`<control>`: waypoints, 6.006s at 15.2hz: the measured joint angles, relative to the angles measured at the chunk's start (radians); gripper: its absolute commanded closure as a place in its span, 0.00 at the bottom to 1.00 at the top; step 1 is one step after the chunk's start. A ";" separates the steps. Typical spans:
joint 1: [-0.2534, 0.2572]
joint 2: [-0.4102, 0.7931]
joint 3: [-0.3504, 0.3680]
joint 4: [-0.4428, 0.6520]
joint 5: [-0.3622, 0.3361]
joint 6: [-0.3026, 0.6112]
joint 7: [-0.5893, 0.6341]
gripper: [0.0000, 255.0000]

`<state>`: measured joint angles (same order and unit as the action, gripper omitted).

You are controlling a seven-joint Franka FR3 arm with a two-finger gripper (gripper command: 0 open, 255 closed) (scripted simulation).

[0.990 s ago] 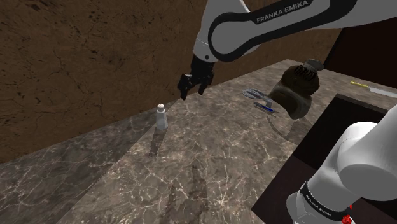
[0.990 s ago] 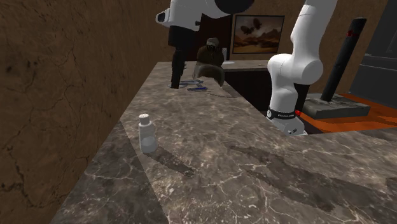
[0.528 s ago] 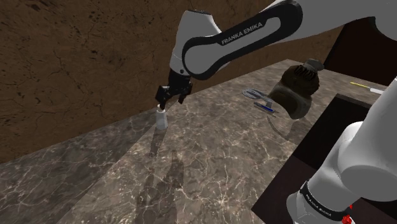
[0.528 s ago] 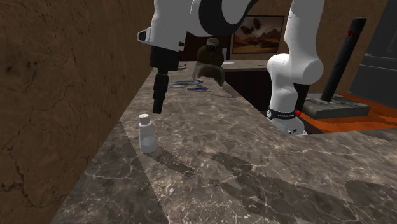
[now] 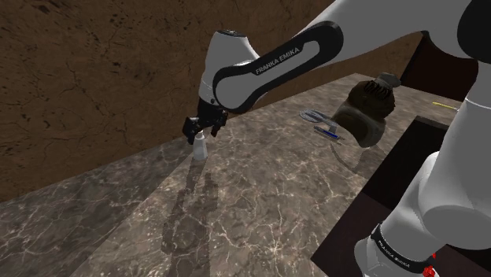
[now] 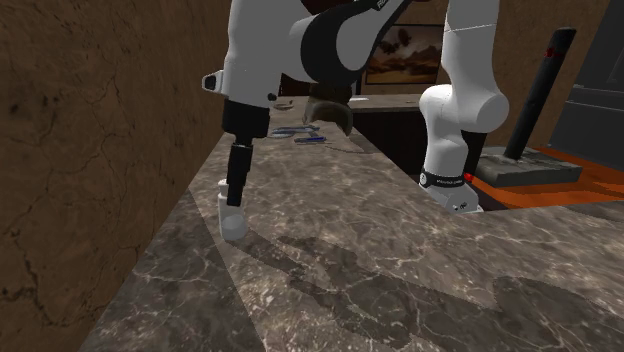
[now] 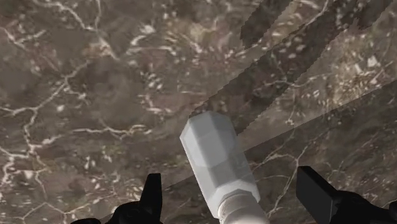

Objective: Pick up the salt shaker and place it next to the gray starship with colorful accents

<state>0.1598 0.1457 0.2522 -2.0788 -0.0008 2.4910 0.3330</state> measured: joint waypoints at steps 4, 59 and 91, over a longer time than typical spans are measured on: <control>0.003 0.023 -0.001 -0.005 -0.009 0.027 0.007 0.00; -0.053 -0.166 -0.041 0.229 0.073 -0.396 -0.113 1.00; -0.412 -0.010 -0.429 0.462 0.263 -0.592 -0.896 1.00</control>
<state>-0.2523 0.1353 -0.1770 -1.6169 0.2619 1.8986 -0.5626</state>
